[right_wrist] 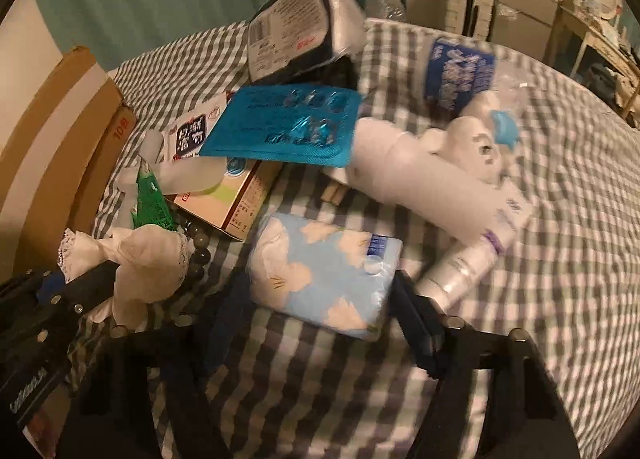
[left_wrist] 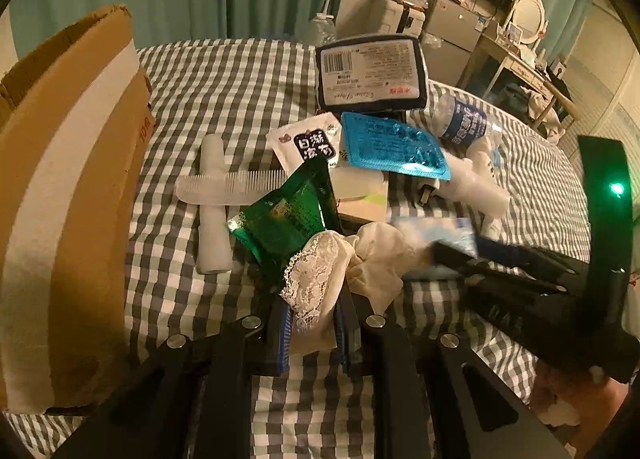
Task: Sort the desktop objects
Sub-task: 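Grasp the lace cloth with the left tool while the right grasps the blue tissue pack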
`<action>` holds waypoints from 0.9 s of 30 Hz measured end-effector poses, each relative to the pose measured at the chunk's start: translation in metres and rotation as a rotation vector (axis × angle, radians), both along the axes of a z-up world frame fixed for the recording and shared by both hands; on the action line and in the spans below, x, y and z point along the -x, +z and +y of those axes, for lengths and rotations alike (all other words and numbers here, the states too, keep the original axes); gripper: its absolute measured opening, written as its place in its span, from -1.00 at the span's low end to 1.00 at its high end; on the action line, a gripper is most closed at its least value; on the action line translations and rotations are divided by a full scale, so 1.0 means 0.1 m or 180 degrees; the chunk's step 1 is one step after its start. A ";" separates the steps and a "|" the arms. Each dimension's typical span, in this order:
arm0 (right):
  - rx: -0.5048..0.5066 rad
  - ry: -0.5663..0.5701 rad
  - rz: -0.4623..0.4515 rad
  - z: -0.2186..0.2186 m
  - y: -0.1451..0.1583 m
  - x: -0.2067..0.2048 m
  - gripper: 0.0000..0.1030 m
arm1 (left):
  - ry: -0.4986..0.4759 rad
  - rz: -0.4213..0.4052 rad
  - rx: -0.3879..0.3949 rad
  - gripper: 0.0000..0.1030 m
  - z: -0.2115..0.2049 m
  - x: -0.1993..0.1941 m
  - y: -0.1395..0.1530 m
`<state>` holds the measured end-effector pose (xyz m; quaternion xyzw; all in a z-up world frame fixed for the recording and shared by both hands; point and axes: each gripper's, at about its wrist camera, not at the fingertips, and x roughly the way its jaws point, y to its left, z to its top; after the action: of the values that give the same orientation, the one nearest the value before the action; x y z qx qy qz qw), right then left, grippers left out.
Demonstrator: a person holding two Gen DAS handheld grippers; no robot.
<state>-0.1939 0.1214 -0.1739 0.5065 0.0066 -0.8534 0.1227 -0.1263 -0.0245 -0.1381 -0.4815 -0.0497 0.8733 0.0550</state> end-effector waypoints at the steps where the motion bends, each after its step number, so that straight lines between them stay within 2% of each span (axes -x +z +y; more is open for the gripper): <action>1: 0.0003 -0.0011 -0.0001 0.03 0.04 -0.02 -0.46 | -0.0015 0.0021 0.0000 -0.65 0.00 -0.02 0.03; 5: 0.0034 -0.0054 -0.0094 0.16 0.10 -0.12 -0.45 | -0.0030 0.0095 -0.0035 -0.65 0.03 -0.07 0.13; 7: 0.0169 -0.0129 -0.0145 0.22 0.10 -0.16 -0.07 | -0.0011 0.0124 -0.0013 -0.65 0.03 -0.12 0.15; 8: 0.0255 -0.0176 -0.0132 0.24 0.10 -0.19 0.39 | -0.0004 0.0128 -0.0001 -0.65 0.03 -0.14 0.15; 9: 0.0302 -0.0204 -0.0066 0.25 0.13 -0.21 0.49 | 0.0023 0.0130 0.0019 -0.65 0.01 -0.16 0.15; 14: 0.0147 -0.0130 0.0094 0.04 0.17 -0.14 0.48 | 0.0195 0.0109 0.0037 -0.65 -0.13 -0.16 0.12; 20: 0.0177 -0.0120 -0.0106 -0.12 -0.11 0.03 0.49 | 0.0330 0.0070 0.0056 -0.65 -0.27 -0.01 0.02; 21: 0.0144 -0.0109 -0.0121 -0.17 -0.15 0.07 0.55 | 0.0340 0.0039 0.0056 -0.65 -0.28 0.02 -0.02; 25: -0.0072 -0.0062 0.0019 -0.33 -0.26 0.13 0.64 | 0.0334 -0.0070 0.0073 -0.65 -0.27 0.09 -0.14; 26: -0.0176 -0.0028 0.0036 -0.37 -0.28 0.13 0.63 | 0.0324 -0.0074 0.0073 -0.65 -0.25 0.09 -0.15; 27: -0.0294 0.0014 0.0069 -0.42 -0.30 0.12 0.54 | 0.0312 -0.0073 0.0073 -0.65 -0.24 0.09 -0.15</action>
<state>-0.2056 0.0795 -0.2035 0.5023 0.0485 -0.8574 0.1010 -0.1349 -0.0487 -0.1535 -0.4891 -0.0638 0.8699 0.0060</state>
